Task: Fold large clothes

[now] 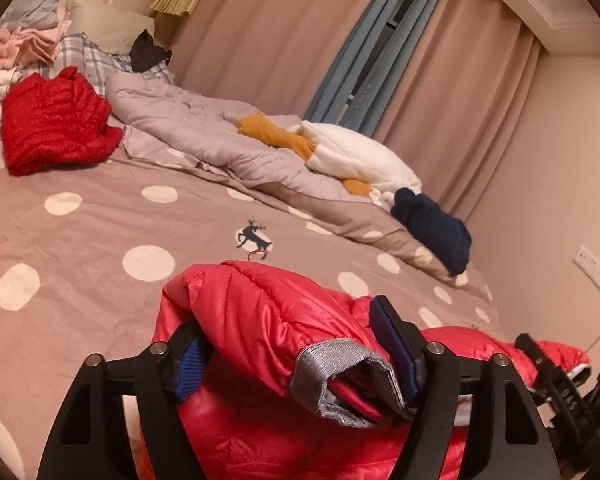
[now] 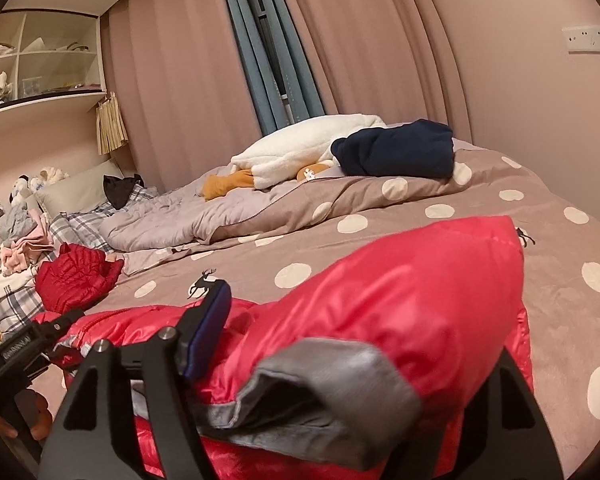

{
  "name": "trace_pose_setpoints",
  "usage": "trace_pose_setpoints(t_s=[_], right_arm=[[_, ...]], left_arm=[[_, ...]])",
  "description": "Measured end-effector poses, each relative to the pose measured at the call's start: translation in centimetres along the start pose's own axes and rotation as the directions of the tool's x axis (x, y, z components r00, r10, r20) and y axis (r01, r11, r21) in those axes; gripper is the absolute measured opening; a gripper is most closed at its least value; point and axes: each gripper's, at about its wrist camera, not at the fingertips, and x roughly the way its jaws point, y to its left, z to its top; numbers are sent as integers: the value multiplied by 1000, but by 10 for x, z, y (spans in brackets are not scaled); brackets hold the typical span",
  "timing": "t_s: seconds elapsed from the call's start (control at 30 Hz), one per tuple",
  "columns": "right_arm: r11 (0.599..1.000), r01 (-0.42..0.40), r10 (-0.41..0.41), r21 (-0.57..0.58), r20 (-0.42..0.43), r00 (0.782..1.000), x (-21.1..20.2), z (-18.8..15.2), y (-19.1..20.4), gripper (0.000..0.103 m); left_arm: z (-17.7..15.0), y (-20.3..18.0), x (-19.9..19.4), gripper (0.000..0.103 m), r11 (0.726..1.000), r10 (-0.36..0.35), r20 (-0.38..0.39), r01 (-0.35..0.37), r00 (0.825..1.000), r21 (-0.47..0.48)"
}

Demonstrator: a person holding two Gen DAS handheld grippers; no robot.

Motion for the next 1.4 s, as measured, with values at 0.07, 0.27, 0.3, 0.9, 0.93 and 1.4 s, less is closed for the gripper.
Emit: trace_pose_setpoints(t_s=[0.07, 0.27, 0.3, 0.9, 0.93, 1.4], right_arm=[[1000, 5, -5, -2, 2, 1000, 0, 1, -1, 77], [999, 20, -20, 29, 6, 1000, -1, 1, -7, 82], [999, 21, -22, 30, 5, 1000, -1, 1, -8, 82], [1000, 12, -12, 4, 176, 984, -24, 10, -8, 103], [1000, 24, -22, -6, 181, 983, -23, 11, -7, 103], [999, 46, -46, -19, 25, 999, 25, -1, -19, 103]], left_arm=[[0, 1, -3, 91, 1000, 9, 17, -9, 1000, -9], [3, -4, -17, 94, 991, 120, 132, -126, 984, 42], [4, -3, -17, 94, 992, 116, 132, -122, 984, 38], [16, 12, -49, 102, 988, 153, 248, -149, 957, -36], [17, 13, -49, 102, 988, 154, 251, -149, 956, -39], [-20, -8, 39, 102, 963, 198, 81, -209, 977, 169]])
